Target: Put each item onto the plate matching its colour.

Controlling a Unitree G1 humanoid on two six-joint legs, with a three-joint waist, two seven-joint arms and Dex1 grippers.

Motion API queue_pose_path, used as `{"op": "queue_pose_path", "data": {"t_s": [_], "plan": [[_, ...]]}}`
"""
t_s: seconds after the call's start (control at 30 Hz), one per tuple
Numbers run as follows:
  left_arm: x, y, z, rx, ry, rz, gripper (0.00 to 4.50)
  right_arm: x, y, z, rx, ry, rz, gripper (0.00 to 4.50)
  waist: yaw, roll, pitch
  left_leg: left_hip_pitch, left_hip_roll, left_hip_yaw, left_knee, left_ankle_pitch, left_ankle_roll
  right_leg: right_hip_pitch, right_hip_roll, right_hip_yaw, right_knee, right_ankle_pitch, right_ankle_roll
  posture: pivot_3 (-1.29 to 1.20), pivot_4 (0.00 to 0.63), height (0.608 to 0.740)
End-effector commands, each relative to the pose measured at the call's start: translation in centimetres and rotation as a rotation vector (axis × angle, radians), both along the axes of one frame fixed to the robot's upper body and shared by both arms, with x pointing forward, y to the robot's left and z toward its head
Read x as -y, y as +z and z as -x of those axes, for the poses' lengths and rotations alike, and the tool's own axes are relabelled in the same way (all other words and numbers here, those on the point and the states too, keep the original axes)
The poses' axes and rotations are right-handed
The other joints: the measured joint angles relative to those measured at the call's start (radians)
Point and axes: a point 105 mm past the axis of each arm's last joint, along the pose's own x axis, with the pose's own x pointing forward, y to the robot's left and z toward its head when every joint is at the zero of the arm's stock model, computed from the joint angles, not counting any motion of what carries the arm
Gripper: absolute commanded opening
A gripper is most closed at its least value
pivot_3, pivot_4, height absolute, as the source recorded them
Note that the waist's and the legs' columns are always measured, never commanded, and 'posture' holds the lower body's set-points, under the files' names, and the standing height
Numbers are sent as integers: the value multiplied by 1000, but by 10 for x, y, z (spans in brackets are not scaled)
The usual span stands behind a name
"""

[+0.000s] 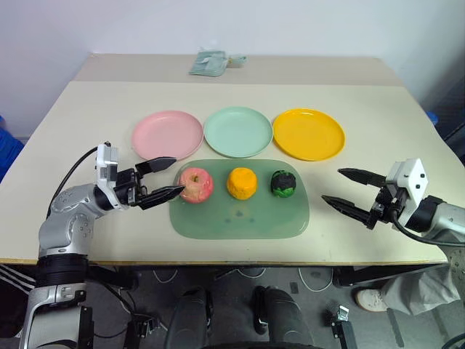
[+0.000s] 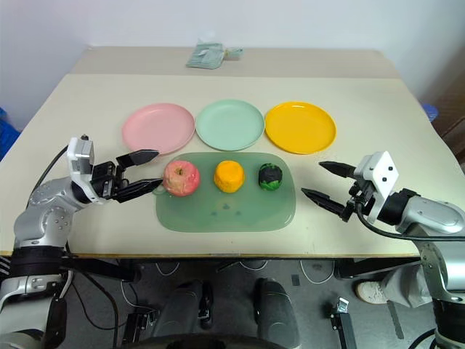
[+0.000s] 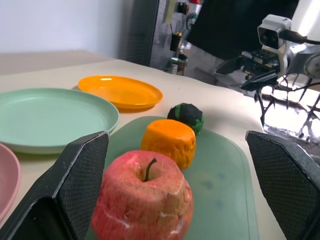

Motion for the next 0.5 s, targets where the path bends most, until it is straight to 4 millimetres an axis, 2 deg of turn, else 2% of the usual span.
{"op": "queue_pose_path", "data": {"t_s": [0.03, 0.17, 0.5], "plan": [[2, 16, 1, 65, -16, 5, 4500, -2, 16, -2, 66, 11, 9, 3701, 0, 0, 0, 0, 0, 0, 0, 0, 0, 0, 0, 0, 0, 0, 0, 0, 150, 740], [1, 20, 1, 58, -23, 9, 4500, -5, 15, -3, 74, 12, 6, 3701, 0, 0, 0, 0, 0, 0, 0, 0, 0, 0, 0, 0, 0, 0, 0, 0, 150, 740], [0, 23, 0, 25, -68, 11, 4500, -22, 32, -7, 107, 65, -16, 3701, -2, 0, 0, 0, 0, 0, 0, 0, 0, 0, 0, 0, 0, 0, 0, 0, 150, 740]]}}
